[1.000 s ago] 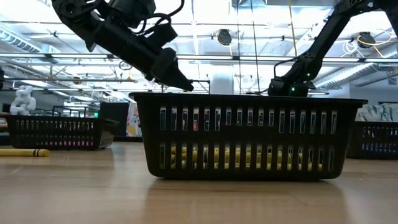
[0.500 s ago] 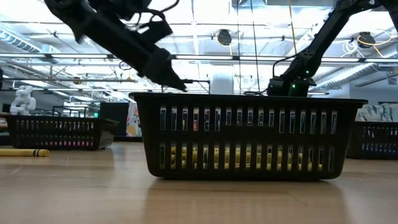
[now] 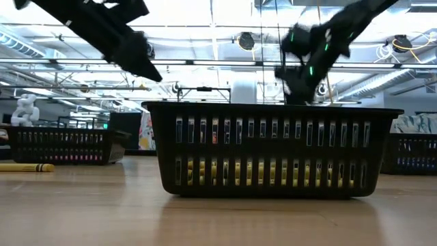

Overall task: Sort crayons
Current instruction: Put the yellow crayon into the bottom black bin

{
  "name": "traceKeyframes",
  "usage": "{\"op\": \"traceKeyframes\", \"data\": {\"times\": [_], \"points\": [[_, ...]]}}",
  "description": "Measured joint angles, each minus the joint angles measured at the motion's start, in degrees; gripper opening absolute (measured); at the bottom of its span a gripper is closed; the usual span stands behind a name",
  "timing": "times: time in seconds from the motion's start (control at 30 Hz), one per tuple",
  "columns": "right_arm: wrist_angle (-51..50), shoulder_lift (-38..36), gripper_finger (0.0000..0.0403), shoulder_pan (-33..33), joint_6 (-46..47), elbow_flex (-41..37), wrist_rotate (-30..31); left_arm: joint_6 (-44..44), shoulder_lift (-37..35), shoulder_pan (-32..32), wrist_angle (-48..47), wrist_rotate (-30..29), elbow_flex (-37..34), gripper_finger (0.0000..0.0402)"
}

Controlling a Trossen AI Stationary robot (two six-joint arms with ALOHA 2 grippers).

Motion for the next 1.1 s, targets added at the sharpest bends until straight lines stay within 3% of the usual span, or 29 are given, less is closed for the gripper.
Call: {"op": "traceKeyframes", "data": {"times": [0.13, 0.27, 0.53, 0.77, 1.1], "points": [[9.9, -5.8, 0.0001, 13.0, 6.4, -3.2, -0.1, -6.3, -1.6, -3.7, -4.4, -2.1, 0.0, 0.0215], [20.6, -6.8, 0.0001, 25.7, 11.8, -5.6, -2.7, -10.2, -2.4, -7.7, -5.0, -2.0, 0.0, 0.0215], [42.5, 0.8, 0.0000, 43.6, 11.7, -6.7, -2.9, -12.9, -2.6, -15.0, -4.6, 0.7, 0.0, 0.0215], [48.7, 11.5, 0.0000, 50.2, 9.6, -6.7, -2.9, -17.4, -2.6, -19.6, -2.0, 1.4, 0.0, 0.0215], [55.8, 22.4, 0.0002, 52.0, 14.8, -6.6, -2.7, -17.5, -2.5, -27.4, 5.7, 4.3, 0.0, 0.0215]]}}
